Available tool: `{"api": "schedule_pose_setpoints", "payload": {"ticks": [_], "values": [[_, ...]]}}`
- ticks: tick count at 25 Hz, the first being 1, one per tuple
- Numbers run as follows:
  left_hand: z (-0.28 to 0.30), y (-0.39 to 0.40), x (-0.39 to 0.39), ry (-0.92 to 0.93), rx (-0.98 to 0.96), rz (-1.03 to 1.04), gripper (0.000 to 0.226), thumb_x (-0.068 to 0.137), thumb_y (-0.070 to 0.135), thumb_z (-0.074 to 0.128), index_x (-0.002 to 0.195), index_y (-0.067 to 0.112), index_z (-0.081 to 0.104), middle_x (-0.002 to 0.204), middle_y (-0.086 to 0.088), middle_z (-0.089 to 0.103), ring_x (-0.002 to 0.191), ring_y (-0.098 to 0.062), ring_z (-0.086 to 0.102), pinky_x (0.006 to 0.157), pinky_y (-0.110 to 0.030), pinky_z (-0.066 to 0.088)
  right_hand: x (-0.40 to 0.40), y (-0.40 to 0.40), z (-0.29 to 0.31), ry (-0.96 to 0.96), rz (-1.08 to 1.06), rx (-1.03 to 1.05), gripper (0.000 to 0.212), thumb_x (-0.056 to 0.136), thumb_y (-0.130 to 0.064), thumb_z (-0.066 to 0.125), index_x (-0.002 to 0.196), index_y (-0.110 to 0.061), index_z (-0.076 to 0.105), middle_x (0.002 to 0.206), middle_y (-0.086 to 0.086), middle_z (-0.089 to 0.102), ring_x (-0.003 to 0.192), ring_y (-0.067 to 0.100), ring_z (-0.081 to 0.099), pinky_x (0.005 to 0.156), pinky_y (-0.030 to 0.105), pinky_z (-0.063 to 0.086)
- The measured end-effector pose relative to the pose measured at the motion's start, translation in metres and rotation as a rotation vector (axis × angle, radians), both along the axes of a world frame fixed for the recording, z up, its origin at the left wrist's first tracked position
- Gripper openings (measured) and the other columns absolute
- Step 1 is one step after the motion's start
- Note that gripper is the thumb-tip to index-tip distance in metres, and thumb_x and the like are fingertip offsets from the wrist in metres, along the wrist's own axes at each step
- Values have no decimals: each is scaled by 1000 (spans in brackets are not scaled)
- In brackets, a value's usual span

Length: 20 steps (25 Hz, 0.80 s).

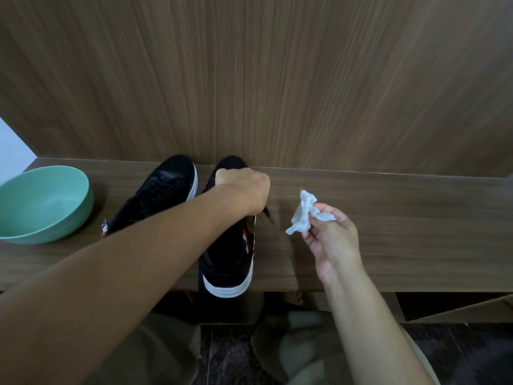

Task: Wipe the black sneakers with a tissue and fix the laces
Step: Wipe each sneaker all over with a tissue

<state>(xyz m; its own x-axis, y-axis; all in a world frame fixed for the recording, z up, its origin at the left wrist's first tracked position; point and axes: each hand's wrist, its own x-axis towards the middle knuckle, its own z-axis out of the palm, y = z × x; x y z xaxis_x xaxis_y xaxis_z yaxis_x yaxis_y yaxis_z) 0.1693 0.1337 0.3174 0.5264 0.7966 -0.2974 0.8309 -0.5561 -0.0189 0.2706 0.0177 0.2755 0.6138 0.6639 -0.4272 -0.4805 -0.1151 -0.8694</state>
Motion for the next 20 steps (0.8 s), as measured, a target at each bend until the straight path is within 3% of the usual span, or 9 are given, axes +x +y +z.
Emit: {"api": "schedule_pose_setpoints", "payload": {"ticks": [2,4,6,9,12,18,20], "values": [[10,12,-8,-285,-314,139,28,95,32,48,112,12,56,106,-5,61,100,-24,55,86,-38,43,3,-1,2,19,-15,27,15,89,0,57,88,-14,62,91,8,69,74,15,64,62,24,49],[26,20,-24,-717,-754,351,19,94,27,50,105,12,54,78,-3,63,86,-18,61,69,-28,51,6,-1,4,46,-23,48,14,89,0,56,89,-13,61,86,7,68,72,14,63,64,24,50],[43,27,-42,-1052,-922,427,6,89,20,58,95,19,55,59,4,54,72,-13,62,57,-24,53,6,-2,4,72,-24,62,14,90,1,56,90,-12,61,84,7,68,72,14,63,65,24,50],[70,34,-52,-1365,-818,365,13,91,17,56,101,24,61,58,9,50,54,-6,53,68,-31,53,5,-2,3,97,-27,64,14,90,1,55,91,-12,60,86,7,68,72,14,63,62,23,48],[98,28,-49,-1552,-661,302,20,96,22,47,108,22,63,63,10,49,48,-3,40,57,-24,44,5,-2,2,109,-30,63,15,90,1,55,93,-12,60,89,8,68,73,14,64,60,23,48],[138,18,-42,-1755,-519,181,29,99,26,38,119,14,56,67,10,51,47,-3,33,48,-20,32,6,-3,2,125,-31,60,15,90,1,56,95,-12,61,97,11,69,77,16,65,62,24,49],[141,13,-45,-1708,-456,170,29,99,27,38,119,16,55,62,11,46,46,-3,29,45,-20,26,6,-3,3,126,-32,60,15,90,1,56,97,-11,61,99,12,69,77,16,65,63,24,49]]}}
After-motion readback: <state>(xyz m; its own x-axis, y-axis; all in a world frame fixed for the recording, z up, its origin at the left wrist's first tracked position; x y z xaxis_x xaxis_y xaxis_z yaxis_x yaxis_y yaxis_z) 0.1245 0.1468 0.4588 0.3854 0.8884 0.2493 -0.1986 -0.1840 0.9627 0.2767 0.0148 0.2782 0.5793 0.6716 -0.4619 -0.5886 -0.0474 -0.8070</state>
